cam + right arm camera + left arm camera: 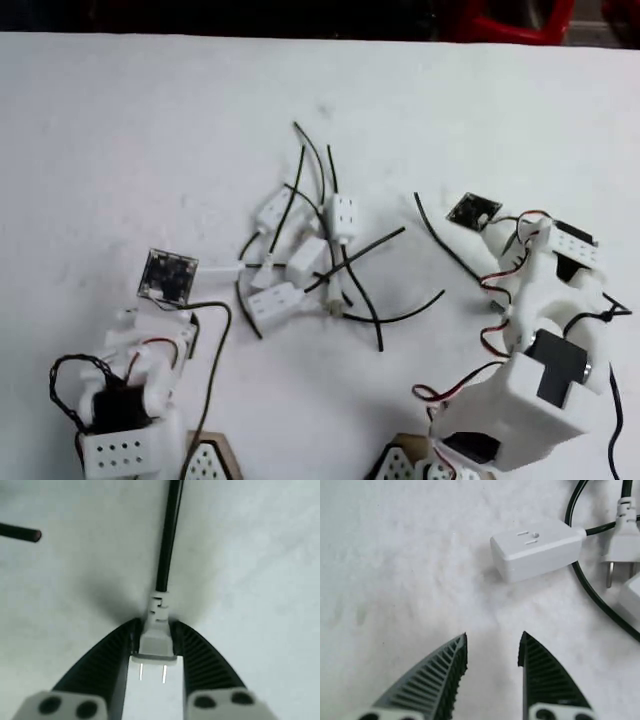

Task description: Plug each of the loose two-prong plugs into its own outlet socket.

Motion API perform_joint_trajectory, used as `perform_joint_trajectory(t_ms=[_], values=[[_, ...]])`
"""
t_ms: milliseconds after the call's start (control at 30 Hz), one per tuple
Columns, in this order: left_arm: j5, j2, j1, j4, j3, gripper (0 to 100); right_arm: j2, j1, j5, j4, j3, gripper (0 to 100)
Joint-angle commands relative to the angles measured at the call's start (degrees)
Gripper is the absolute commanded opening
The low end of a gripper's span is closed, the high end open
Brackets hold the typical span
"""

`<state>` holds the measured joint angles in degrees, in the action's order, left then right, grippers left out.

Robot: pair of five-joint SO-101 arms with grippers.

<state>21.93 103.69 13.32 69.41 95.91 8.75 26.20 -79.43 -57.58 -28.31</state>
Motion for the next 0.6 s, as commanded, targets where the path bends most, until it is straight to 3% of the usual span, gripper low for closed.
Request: perform_joint_trajectory(t_ms=[0, 200, 567], values=[[0.1, 0.7, 0.7, -1.2, -0.9, 18, 0.7, 1.1, -0.4, -4.3, 2.1, 2.4], [0.1, 0.7, 0.7, -1.2, -0.9, 18, -3.1, 1.1, 0.4, -14.4, 7.9, 12.5], [0.1, 0.7, 0.7, -1.2, -0.9, 18, -12.1, 0.4, 1.0, -20.4, 3.2, 13.0]])
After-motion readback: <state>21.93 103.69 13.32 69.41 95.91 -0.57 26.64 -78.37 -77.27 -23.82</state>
